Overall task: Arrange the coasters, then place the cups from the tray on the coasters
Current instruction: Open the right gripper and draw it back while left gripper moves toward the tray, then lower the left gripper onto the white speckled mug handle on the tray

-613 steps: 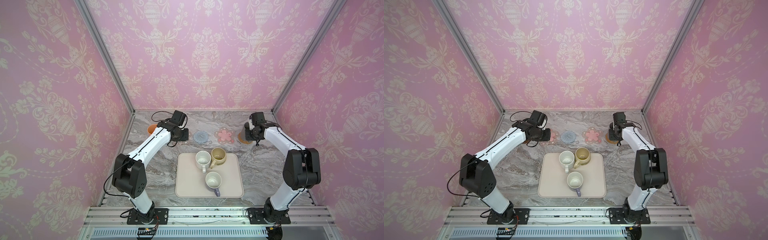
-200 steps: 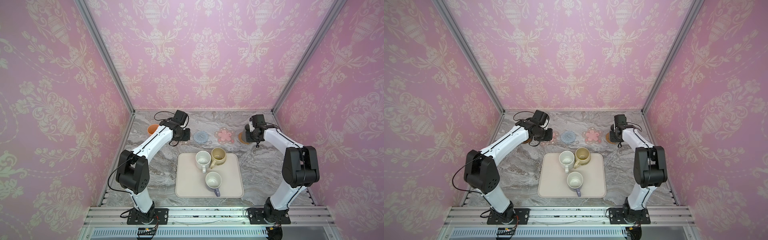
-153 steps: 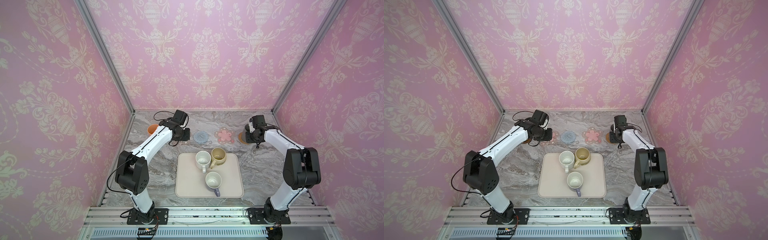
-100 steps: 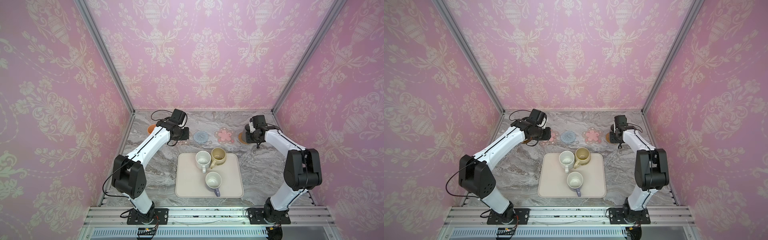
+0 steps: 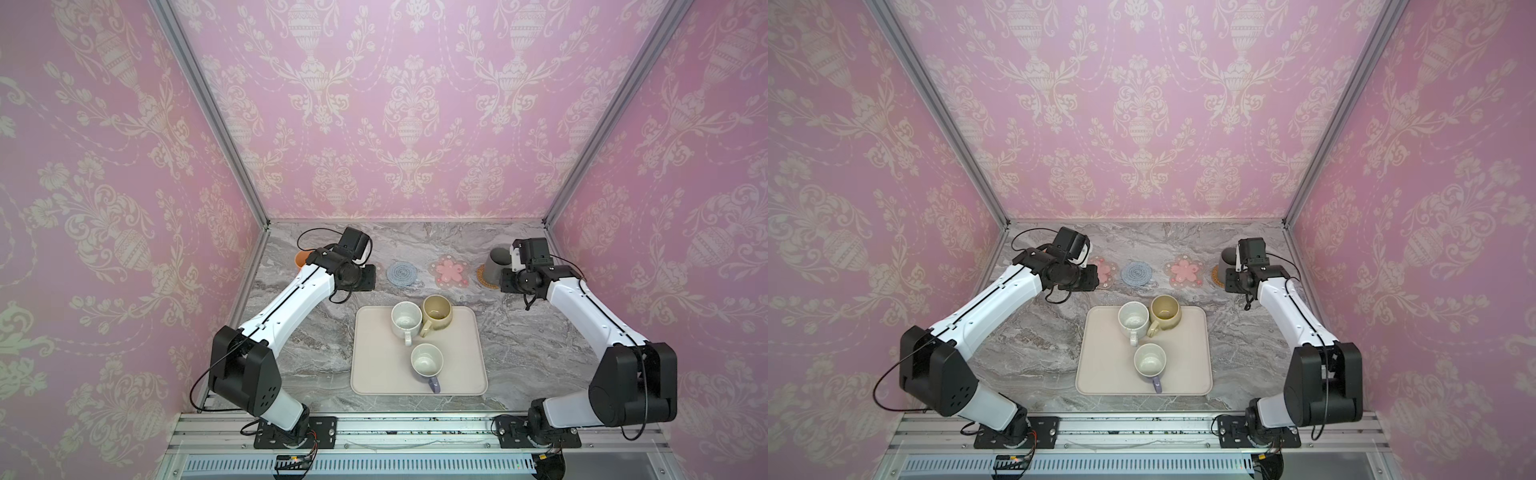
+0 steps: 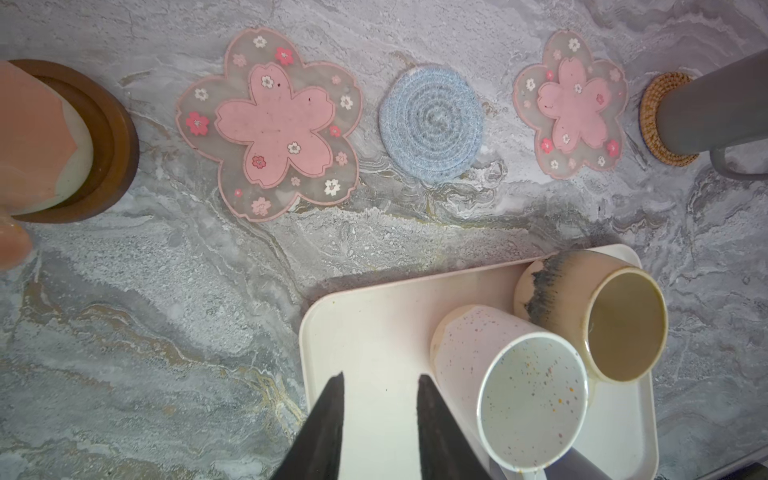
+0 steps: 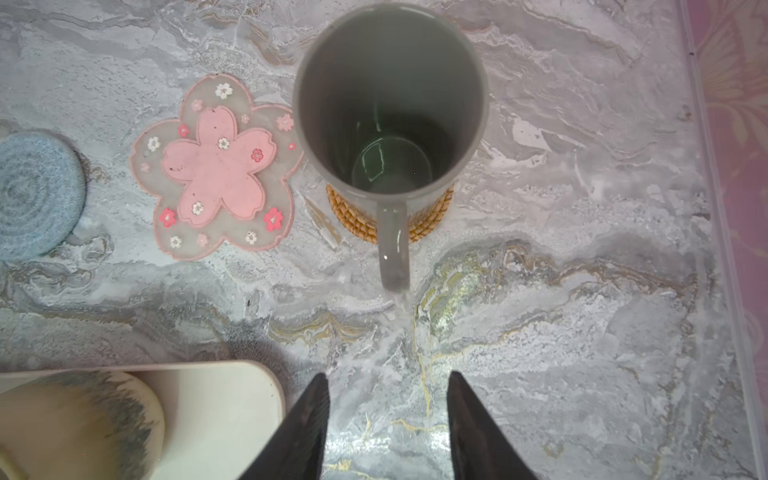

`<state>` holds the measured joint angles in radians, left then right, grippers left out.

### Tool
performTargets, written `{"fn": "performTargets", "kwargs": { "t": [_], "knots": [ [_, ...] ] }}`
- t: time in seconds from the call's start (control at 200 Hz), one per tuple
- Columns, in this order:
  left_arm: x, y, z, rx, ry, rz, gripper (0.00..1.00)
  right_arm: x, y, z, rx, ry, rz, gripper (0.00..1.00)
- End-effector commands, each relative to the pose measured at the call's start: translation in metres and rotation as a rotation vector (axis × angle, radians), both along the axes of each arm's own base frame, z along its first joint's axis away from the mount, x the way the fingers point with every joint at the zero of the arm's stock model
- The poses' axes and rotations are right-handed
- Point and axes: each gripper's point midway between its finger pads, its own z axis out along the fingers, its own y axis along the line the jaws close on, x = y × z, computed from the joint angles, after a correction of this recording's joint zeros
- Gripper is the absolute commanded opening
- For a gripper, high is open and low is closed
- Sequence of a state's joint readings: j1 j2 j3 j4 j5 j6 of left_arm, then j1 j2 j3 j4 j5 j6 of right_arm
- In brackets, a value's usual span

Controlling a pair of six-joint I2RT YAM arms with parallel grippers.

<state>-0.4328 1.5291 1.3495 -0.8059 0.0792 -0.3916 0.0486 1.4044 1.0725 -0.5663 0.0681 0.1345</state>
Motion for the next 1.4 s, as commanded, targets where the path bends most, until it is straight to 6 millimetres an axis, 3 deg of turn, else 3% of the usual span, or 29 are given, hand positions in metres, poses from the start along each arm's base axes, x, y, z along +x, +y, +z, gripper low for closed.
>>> {"fn": "performTargets", "kwargs": {
  "t": [0.0,0.115,0.45,0.746,1.086,1.396],
  "knots": [
    [-0.021,0.009,0.000,0.036,0.002,0.009,0.34,-0.023,0.009,0.007,-0.037,0.013,0.020,0.48],
    [-0.037,0.013,-0.005,0.043,0.007,0.009,0.34,-0.042,0.019,0.011,-0.076,0.010,0.054,0.48],
    [-0.073,0.015,-0.016,0.047,0.009,0.000,0.35,-0.090,0.043,0.015,0.066,-0.051,0.047,0.49],
    [-0.096,0.005,-0.025,0.039,0.012,-0.034,0.35,-0.123,0.046,0.013,0.125,-0.068,0.035,0.50],
    [-0.102,-0.022,-0.006,-0.021,-0.031,-0.065,0.36,-0.133,0.062,0.012,0.206,-0.071,0.054,0.50],
    [-0.119,-0.049,-0.035,-0.074,0.036,-0.084,0.36,-0.131,0.085,-0.004,0.203,-0.043,0.105,0.50]
  ]
}}
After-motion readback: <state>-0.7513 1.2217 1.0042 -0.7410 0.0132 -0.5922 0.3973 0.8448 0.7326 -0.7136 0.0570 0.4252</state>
